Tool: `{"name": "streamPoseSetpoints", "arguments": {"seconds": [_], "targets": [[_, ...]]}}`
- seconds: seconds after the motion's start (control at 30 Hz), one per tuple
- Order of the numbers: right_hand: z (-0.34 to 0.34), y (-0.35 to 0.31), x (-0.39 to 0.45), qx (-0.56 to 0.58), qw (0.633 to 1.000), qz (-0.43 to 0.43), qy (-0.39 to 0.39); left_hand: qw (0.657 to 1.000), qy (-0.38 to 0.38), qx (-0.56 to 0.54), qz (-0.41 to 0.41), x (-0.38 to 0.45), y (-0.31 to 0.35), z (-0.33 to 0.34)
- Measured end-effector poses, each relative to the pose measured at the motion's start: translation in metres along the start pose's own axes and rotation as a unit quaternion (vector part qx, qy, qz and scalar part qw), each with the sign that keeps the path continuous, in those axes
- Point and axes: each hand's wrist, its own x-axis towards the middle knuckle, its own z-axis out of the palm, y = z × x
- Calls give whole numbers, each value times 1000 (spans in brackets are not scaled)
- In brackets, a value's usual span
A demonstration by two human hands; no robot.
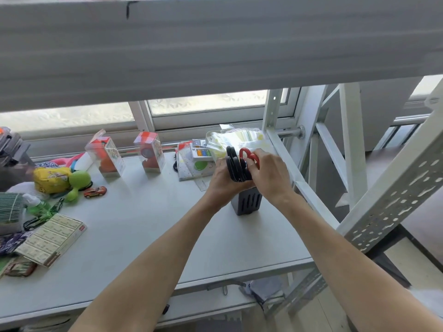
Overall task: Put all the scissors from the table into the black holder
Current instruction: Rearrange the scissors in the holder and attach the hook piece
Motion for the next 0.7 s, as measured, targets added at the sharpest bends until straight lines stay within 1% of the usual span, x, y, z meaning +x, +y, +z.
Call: {"name": "streamPoseSetpoints", "arguments": {"seconds": [0.07,0.13,0.17,0.2,0.27,0.33,0.37,0.5,0.57,0.7], "targets": [[-6,-1,-2,0,999,-29,21,1000,2,-7,-10,-2,2,-3],[-14,-3,-4,-43,993,-84,64,1000,3,0,-11,-3,0,-4],[-17,-4,-4,-74,989,-108,71,1000,-1,7,-5,-2,-1,-4],[-20,-7,-5,-113,985,-118,60,1000,-7,13,1,-1,0,-3],[-19,-12,-5,-193,976,-102,10,1000,-20,19,8,1,-4,0],[-16,-14,-5,-243,967,-75,-35,999,-21,28,13,2,-8,4],[-16,-15,-4,-254,964,-67,-44,999,-20,34,19,2,-9,5],[-15,-21,-2,-258,963,-50,-53,999,-12,35,9,5,-13,6],[-14,-21,-4,-227,972,-56,-39,1000,-11,28,-2,5,-14,6],[-17,-19,-4,-135,985,-81,70,1000,0,25,-3,3,-12,3]]}}
